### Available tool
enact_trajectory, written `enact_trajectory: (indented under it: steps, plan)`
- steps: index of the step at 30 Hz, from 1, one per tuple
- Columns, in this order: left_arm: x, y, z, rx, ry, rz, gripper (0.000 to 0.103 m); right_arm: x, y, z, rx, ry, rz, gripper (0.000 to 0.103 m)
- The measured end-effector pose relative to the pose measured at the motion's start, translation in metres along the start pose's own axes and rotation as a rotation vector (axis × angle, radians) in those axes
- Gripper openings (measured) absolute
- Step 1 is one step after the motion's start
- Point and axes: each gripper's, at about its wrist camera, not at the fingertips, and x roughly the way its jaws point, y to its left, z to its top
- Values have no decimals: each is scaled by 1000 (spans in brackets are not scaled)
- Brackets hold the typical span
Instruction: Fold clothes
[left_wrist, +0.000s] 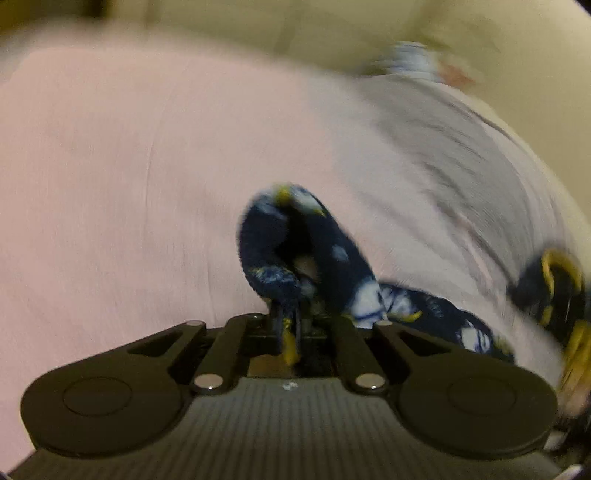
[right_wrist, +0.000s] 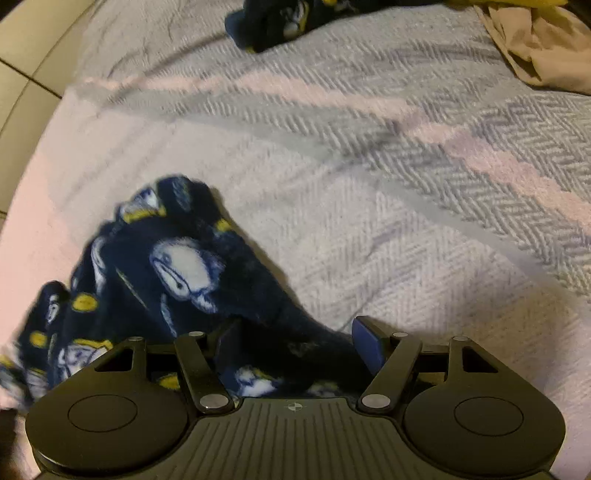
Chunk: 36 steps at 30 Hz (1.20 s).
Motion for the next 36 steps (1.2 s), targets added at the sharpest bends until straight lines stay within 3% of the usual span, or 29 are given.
enact_trajectory:
  steps: [2, 5, 7, 10, 11, 13, 15, 17, 18, 20, 22, 26, 28, 31, 36]
  plan:
    - [-47, -25, 28, 250, -101, 52, 5, 2, -1, 0, -5, 9, -4, 69]
    - [-103, -57, 52, 558, -305, 225, 5, 5, 0, 0, -13, 21, -12, 69]
    - [-118, -65, 55, 655, -358, 329, 6, 6, 0, 0, -22, 29, -15, 69]
    - [-95, -43, 43, 538, -163, 366, 11, 6, -1, 0, -23, 33, -8, 69]
    - [-81, -27, 31, 457, -50, 363, 12, 5, -1, 0, -20, 35, -4, 69]
    - [-55, 6, 3, 260, 155, 341, 15, 4, -3, 0, -18, 40, 8, 69]
    - [-43, 45, -35, -51, 315, 270, 15, 4, -5, 1, -19, 46, 16, 69]
    - [-41, 76, -67, -316, 385, 233, 16, 3, -7, 2, -15, 53, 24, 69]
    - [-42, 89, -76, -411, 385, 225, 16, 2, -7, 3, -9, 57, 28, 69]
    - [-40, 114, -83, -573, 368, 215, 30, 1, -9, 6, 9, 63, 34, 69]
    - [-33, 141, -78, -713, 342, 207, 31, -2, -9, 11, 36, 59, 37, 69]
    - [-3, 193, -38, -824, 280, 173, 33, -8, -1, 24, 40, 18, 19, 69]
    - [12, 212, -5, -819, 255, 163, 34, -10, 7, 31, 38, -2, 12, 69]
    - [54, 230, 46, -759, 278, 193, 54, -10, 17, 36, 37, -20, 10, 69]
    - [136, 236, 91, -593, 467, 173, 55, -5, 32, 40, 36, -28, -12, 69]
